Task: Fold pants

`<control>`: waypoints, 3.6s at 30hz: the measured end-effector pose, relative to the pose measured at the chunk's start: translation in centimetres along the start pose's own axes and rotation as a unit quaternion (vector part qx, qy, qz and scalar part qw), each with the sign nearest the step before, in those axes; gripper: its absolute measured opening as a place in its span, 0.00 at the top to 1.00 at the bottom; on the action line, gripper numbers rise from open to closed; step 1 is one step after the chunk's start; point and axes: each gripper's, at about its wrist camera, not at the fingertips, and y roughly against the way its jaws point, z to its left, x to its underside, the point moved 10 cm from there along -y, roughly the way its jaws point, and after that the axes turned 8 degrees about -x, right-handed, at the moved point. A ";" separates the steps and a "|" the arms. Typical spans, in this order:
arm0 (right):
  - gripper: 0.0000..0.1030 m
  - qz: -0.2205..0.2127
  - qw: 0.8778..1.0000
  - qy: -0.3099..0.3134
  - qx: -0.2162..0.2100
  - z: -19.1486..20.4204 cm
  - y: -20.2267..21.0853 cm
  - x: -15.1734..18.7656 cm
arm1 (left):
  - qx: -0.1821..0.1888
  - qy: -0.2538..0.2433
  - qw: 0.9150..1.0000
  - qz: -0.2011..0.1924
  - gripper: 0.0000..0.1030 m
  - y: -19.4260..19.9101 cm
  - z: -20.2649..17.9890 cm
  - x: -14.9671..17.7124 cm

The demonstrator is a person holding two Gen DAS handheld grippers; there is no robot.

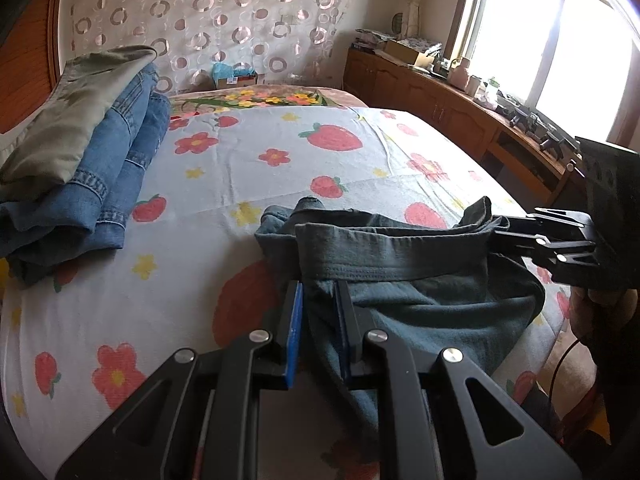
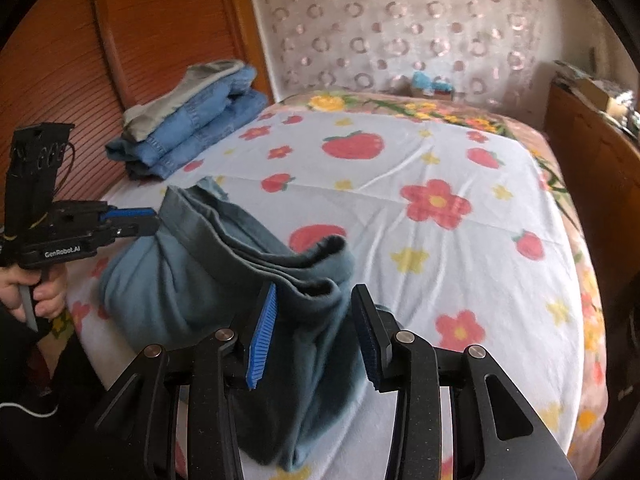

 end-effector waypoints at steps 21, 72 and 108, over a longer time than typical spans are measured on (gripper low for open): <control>0.68 -0.036 0.997 -0.021 0.062 -1.8 1.1 -2.8 | 0.009 -0.010 1.000 -0.009 0.60 1.3 -1.8 0.3; 0.43 -0.001 0.997 -0.065 0.051 -0.8 2.3 3.9 | 0.007 0.002 1.000 0.016 0.50 0.3 -1.7 2.5; 0.83 0.000 0.997 -0.065 0.036 -0.7 -0.5 2.4 | 0.041 0.028 0.999 0.017 0.83 -2.9 -0.7 -1.2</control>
